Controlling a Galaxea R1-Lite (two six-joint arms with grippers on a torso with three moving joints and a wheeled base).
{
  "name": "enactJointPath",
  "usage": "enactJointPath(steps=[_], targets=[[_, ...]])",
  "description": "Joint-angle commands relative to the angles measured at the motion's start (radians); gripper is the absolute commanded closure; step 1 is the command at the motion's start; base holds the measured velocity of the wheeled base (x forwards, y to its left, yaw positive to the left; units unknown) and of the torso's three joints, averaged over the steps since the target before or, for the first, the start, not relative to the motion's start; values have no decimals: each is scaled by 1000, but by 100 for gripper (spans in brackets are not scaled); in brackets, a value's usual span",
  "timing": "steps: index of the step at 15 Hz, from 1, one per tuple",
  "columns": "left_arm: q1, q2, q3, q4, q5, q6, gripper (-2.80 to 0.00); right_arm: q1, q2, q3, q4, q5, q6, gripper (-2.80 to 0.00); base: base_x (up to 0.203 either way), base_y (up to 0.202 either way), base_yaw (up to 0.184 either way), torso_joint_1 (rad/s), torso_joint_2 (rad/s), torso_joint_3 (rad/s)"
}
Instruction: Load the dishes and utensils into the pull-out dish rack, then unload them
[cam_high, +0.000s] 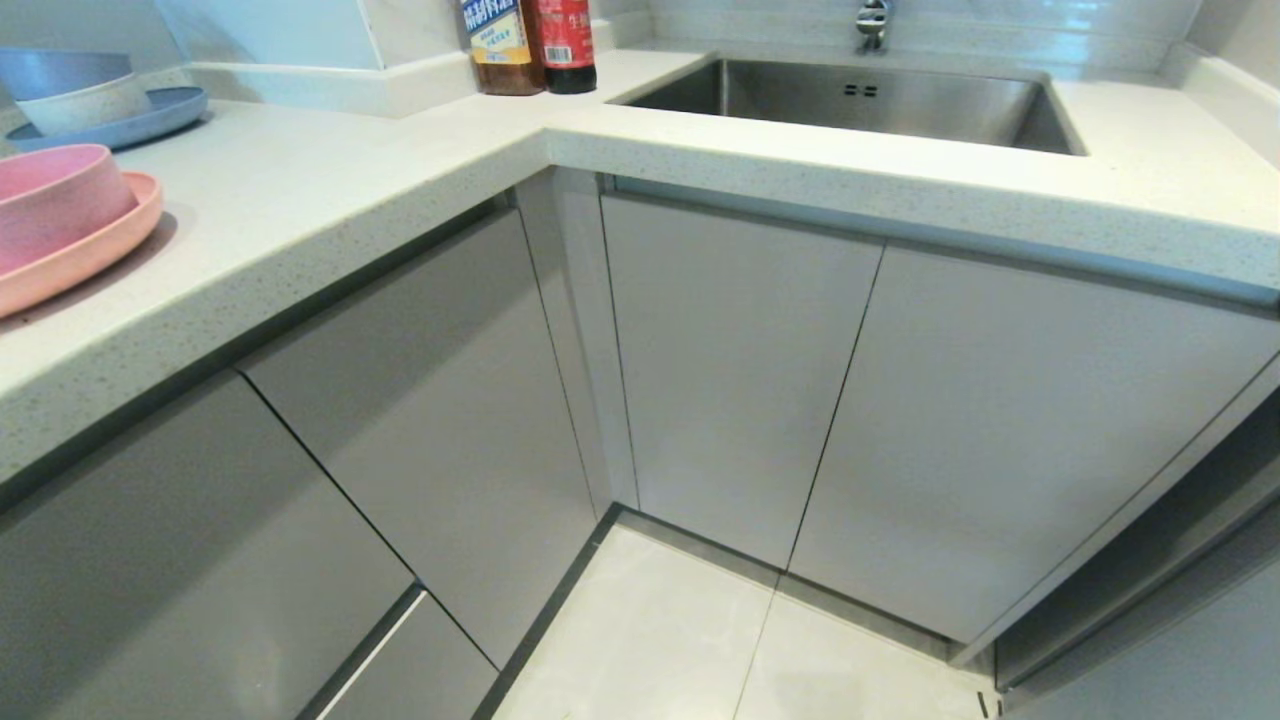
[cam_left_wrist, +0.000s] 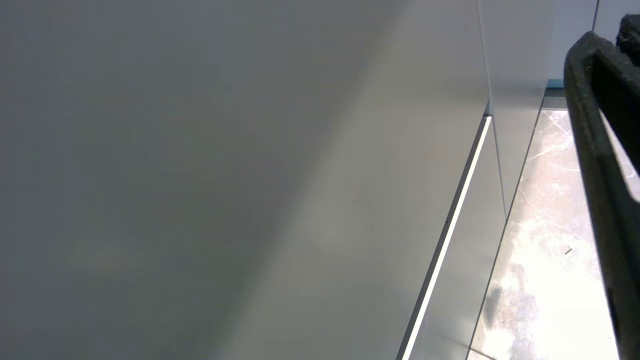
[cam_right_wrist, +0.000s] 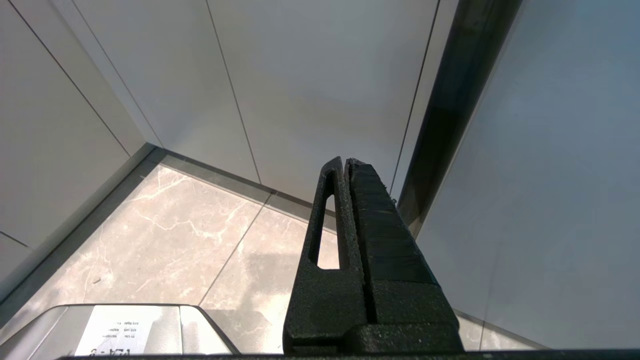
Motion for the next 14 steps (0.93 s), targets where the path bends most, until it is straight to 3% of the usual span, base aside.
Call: enactJointPath(steps=[1, 10, 14], targets=[[0, 2, 26, -1, 0, -3, 0, 0, 0, 2, 0, 0, 0, 0, 0, 0, 0, 0, 0, 0], [0, 2, 25, -1, 2, -3, 0, 0, 0, 2, -1, 0, 0, 0, 0, 0, 0, 0, 0, 4], [0, 2, 25, -1, 2, -3, 0, -1, 0, 2, 0, 0, 0, 0, 0, 0, 0, 3, -1, 155]])
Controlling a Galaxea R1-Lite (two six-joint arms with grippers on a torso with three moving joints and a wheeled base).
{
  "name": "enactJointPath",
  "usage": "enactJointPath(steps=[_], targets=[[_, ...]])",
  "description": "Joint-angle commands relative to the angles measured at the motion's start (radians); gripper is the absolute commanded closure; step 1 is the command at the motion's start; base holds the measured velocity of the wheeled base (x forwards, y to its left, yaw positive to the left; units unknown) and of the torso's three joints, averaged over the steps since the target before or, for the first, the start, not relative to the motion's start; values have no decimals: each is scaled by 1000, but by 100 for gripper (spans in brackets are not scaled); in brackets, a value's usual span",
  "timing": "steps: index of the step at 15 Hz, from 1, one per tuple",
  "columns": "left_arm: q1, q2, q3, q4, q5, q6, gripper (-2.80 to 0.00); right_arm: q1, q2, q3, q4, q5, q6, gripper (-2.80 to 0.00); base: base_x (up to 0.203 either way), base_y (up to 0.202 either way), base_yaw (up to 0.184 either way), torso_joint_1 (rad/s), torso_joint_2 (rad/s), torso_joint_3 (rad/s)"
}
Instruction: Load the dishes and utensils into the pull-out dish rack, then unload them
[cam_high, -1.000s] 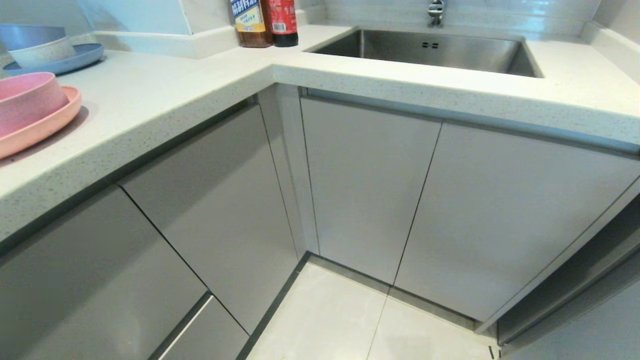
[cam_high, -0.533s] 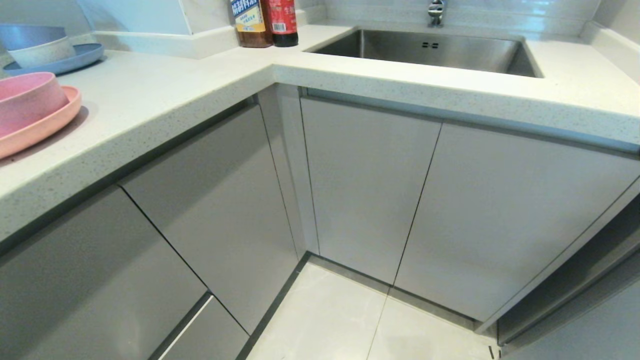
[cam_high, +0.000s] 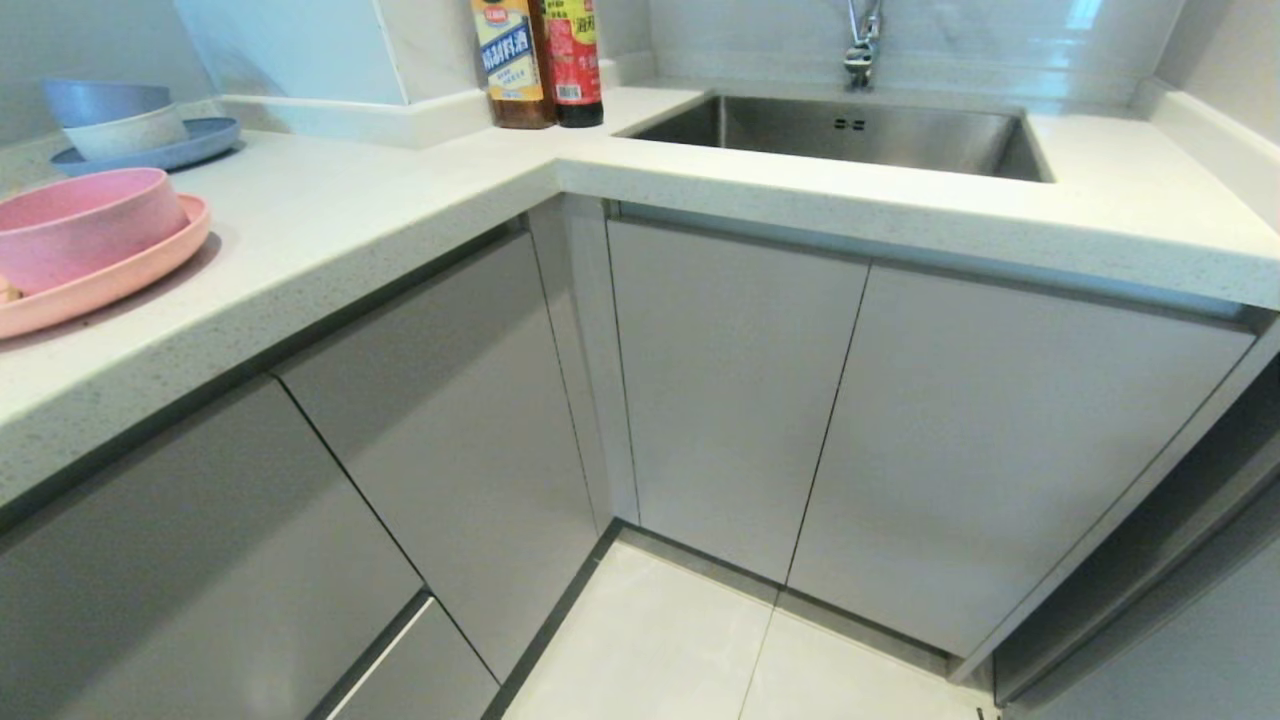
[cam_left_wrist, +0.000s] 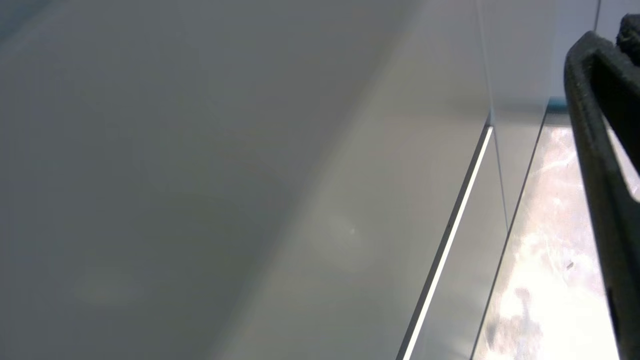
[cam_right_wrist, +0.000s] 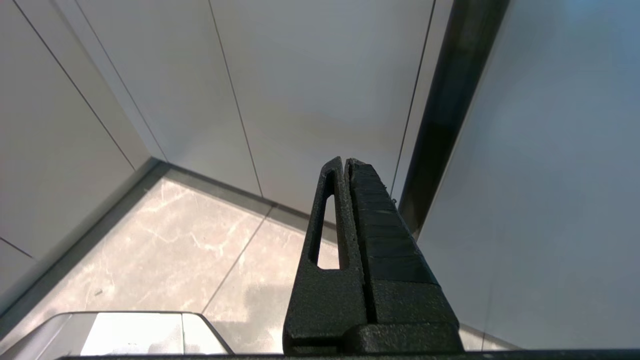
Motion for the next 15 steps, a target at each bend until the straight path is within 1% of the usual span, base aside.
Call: enactJointPath(steps=[1, 15], targets=[[0, 2, 25, -1, 0, -1, 0, 1, 0, 2, 0, 0, 0, 0, 0, 0, 0, 10, 2, 203], [0, 2, 24, 1, -1, -5, 0, 1, 0, 2, 0, 0, 0, 0, 0, 0, 0, 2, 1, 199]])
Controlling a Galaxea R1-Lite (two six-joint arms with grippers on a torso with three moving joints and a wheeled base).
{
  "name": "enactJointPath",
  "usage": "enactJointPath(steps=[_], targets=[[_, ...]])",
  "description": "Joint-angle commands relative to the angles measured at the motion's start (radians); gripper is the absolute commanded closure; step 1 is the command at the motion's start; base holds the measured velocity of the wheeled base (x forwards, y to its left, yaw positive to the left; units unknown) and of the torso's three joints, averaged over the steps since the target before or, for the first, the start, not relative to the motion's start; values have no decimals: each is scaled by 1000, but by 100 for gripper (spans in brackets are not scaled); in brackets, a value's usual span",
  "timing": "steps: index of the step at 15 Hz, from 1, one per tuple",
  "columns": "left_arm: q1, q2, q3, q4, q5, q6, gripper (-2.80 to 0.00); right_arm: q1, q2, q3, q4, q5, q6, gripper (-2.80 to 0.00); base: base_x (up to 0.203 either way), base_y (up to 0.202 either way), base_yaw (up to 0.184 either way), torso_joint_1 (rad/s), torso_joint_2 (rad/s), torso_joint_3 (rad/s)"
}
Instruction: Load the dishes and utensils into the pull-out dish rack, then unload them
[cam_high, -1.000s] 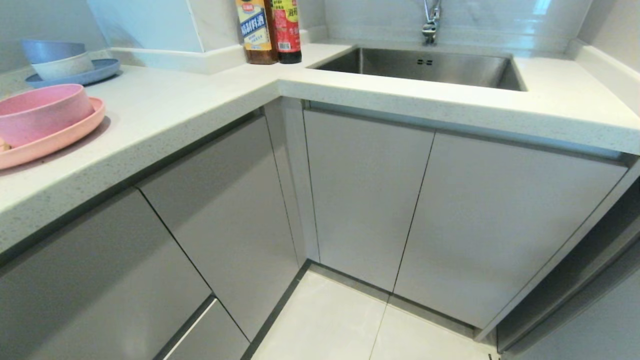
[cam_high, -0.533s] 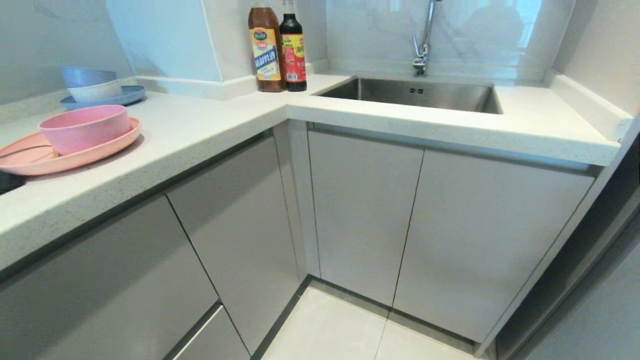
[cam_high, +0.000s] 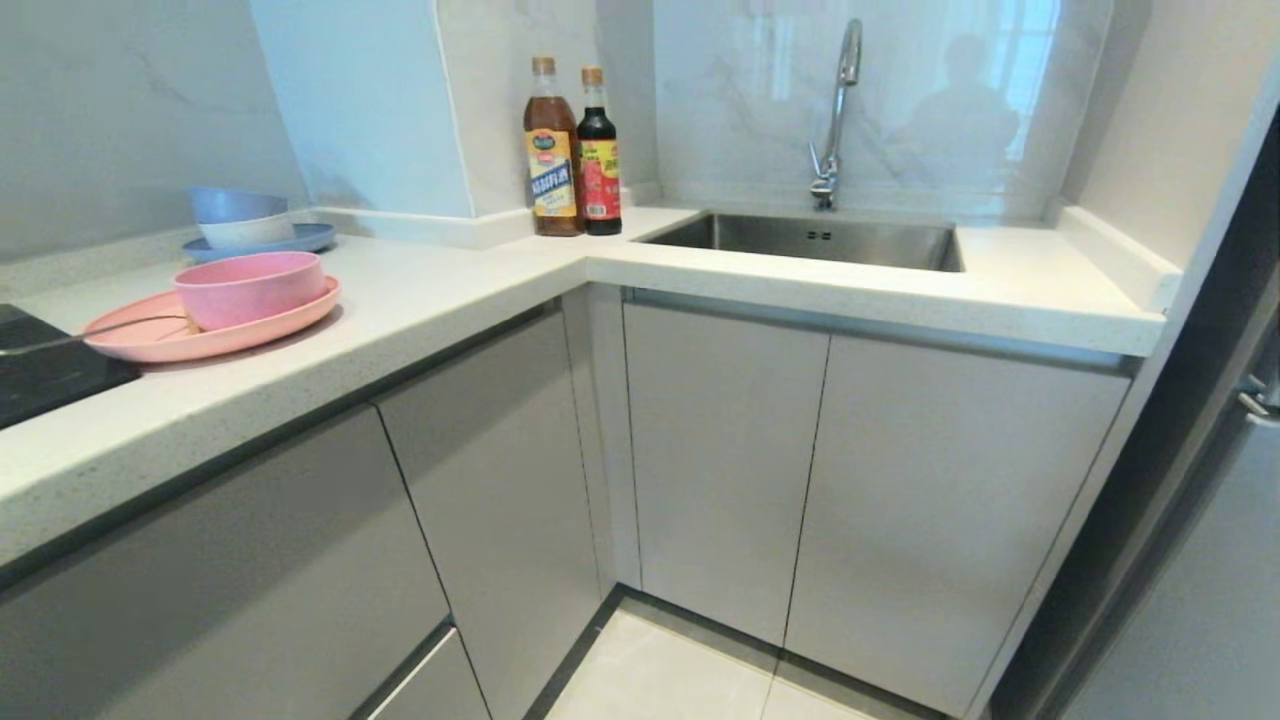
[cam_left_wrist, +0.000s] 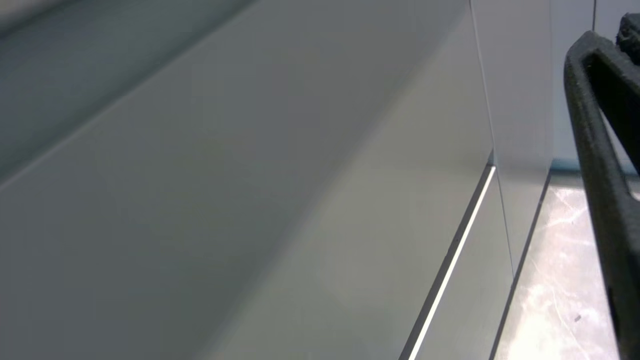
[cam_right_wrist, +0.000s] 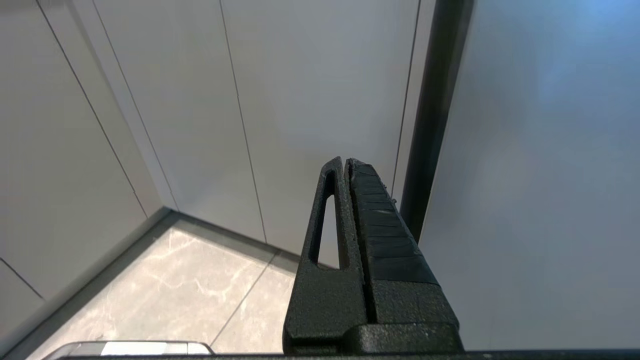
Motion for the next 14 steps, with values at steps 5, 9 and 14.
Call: enactJointPath(steps=[5, 9, 14], targets=[[0, 2, 25, -3, 2, -4, 0, 1, 0, 2, 0, 0, 0, 0, 0, 0, 0, 1, 4, 200], [0, 2, 25, -3, 2, -7, 0, 1, 0, 2, 0, 0, 0, 0, 0, 0, 0, 2, 7, 64], [0, 2, 25, -3, 2, -7, 0, 1, 0, 2, 0, 0, 0, 0, 0, 0, 0, 0, 0, 0]])
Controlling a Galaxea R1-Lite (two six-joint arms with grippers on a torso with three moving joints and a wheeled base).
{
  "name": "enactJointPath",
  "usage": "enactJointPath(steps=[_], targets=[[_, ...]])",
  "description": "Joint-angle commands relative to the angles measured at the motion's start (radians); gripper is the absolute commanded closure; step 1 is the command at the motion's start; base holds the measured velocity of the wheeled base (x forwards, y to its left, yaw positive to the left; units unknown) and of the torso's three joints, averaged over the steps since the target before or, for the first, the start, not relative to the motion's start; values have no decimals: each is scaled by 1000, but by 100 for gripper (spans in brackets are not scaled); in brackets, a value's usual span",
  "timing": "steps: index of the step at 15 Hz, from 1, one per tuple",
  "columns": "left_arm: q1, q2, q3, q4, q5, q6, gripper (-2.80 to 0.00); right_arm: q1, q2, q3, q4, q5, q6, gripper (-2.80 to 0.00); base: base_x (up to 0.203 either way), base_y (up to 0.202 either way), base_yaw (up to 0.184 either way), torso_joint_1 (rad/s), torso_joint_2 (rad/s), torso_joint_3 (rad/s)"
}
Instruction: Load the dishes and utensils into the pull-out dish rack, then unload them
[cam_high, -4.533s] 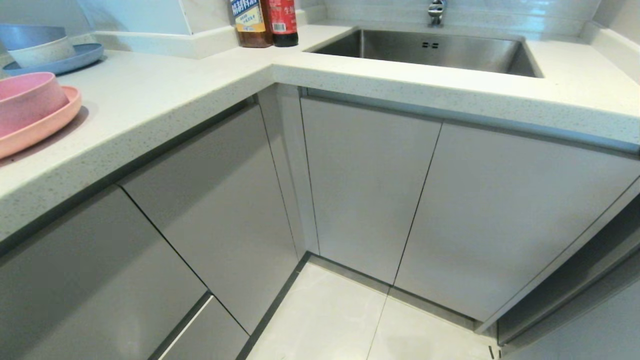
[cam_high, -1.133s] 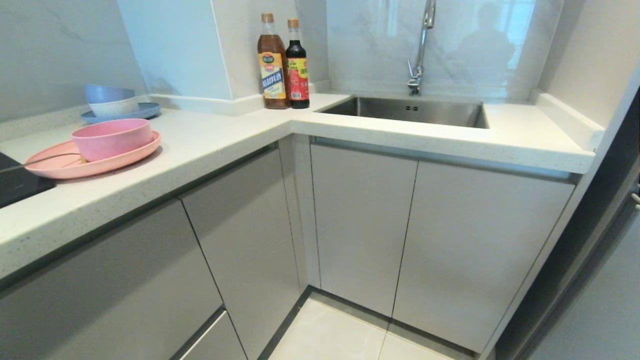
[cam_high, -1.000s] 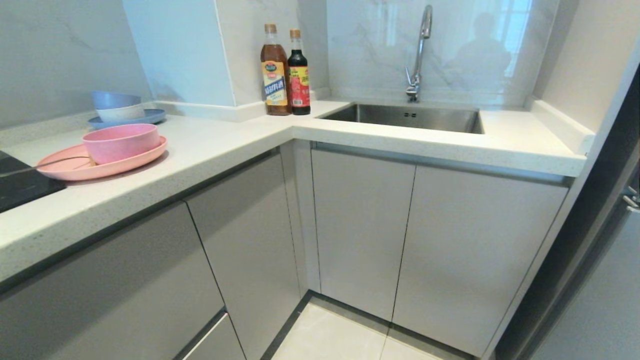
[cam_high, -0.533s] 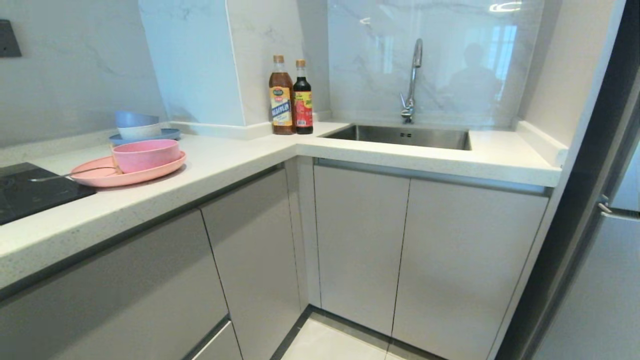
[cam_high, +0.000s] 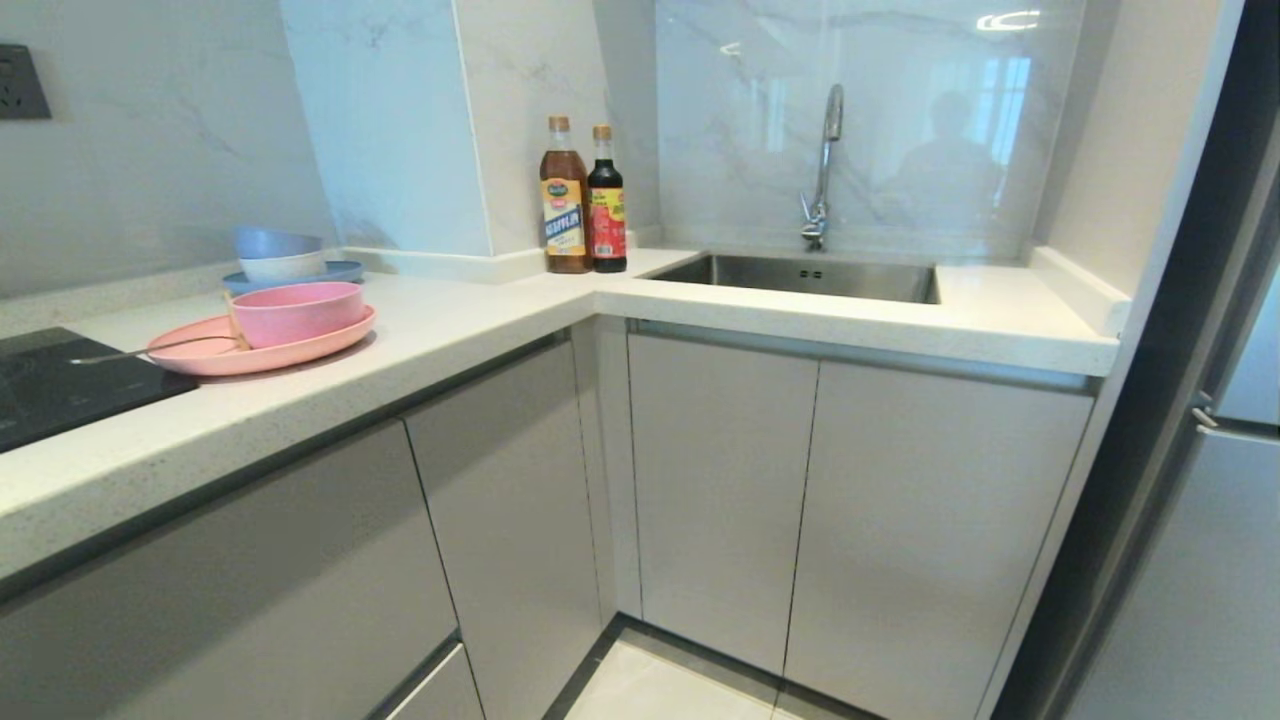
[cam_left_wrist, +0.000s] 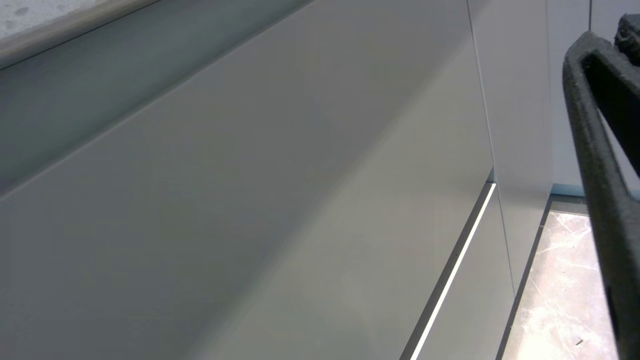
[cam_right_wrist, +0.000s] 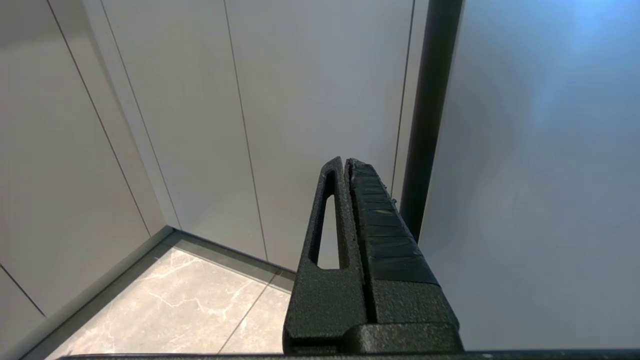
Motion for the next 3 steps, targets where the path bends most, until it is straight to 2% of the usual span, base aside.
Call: enactJointPath(steps=[1, 3], targets=[[0, 2, 25, -1, 0, 0, 0, 0, 0, 2, 0, 0, 0, 0, 0, 0, 0, 0, 0, 0], [0, 2, 25, -1, 0, 0, 0, 1, 0, 2, 0, 0, 0, 0, 0, 0, 0, 0, 0, 0]])
